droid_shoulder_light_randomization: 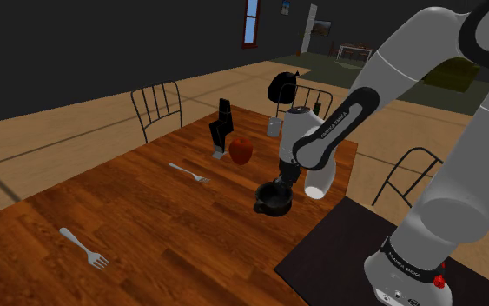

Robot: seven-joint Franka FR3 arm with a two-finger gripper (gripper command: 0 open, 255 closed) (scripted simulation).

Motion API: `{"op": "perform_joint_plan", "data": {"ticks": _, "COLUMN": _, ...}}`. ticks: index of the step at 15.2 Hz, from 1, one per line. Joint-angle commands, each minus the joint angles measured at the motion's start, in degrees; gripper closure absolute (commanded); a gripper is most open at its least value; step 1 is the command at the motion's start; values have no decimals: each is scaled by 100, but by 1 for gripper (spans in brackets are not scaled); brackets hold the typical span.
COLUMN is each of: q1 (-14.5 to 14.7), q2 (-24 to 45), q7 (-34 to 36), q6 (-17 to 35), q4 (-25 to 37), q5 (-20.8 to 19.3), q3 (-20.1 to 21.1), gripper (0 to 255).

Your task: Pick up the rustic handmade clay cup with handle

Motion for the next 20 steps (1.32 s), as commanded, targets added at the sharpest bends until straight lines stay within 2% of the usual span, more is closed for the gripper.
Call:
{"op": "perform_joint_plan", "data": {"ticks": 1, "q1": 3, "q2": 2, "q7": 1, "q6": 2, "q4": 2, "q5": 1, "q3": 3, "gripper": 255}}
{"op": "perform_joint_plan", "data": {"ticks": 3, "q1": 1, "q2": -11, "q7": -6, "q6": -7, "q4": -2, "q5": 5, "q3": 2, "gripper": 255}}
{"op": "perform_joint_plan", "data": {"ticks": 18, "q1": 76, "q2": -1263, "q7": -396, "q6": -1386, "q4": 144, "q5": 453, "q3": 19, "gripper": 255}}
{"op": "perform_joint_plan", "data": {"ticks": 20, "q1": 77, "q2": -1274, "q7": -398, "q6": -1400, "q4": 147, "q5": 456, "q3": 19, "gripper": 255}}
